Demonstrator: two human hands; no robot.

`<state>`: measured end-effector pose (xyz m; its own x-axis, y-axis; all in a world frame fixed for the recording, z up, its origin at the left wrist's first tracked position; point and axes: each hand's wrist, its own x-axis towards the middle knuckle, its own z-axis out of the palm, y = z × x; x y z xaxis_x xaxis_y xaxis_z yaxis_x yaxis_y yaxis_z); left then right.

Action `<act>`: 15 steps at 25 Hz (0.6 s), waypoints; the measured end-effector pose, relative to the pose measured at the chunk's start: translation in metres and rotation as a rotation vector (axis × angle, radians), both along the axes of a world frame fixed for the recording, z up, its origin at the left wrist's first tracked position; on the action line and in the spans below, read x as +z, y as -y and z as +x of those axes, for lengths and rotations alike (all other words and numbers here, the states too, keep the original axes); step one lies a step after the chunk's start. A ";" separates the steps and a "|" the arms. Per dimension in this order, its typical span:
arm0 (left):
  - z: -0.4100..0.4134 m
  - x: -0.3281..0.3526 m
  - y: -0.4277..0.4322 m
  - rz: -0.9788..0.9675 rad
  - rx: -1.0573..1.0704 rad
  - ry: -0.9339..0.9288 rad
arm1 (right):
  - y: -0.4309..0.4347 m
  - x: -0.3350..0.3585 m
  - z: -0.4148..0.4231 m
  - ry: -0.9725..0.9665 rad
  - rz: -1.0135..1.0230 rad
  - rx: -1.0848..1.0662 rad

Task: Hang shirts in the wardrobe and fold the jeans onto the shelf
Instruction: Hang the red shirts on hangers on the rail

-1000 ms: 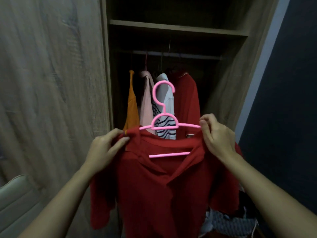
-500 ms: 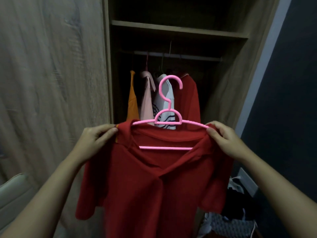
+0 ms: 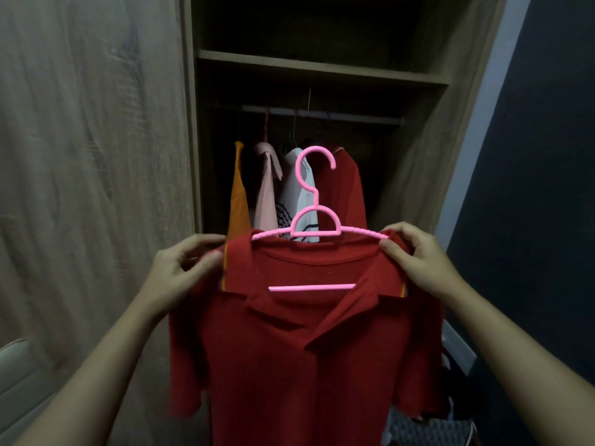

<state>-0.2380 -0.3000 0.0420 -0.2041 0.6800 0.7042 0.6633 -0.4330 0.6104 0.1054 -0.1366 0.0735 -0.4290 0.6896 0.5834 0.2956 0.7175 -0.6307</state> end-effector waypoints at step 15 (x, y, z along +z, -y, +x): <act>0.129 0.015 -0.073 -0.079 0.511 -0.620 | 0.003 0.020 -0.088 -0.193 -0.576 0.020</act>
<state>-0.1090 -0.2272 0.0573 -0.0907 0.6607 0.7451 0.9957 0.0441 0.0820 0.0173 -0.1393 0.0934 -0.3682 0.9106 0.1878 0.1271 0.2493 -0.9600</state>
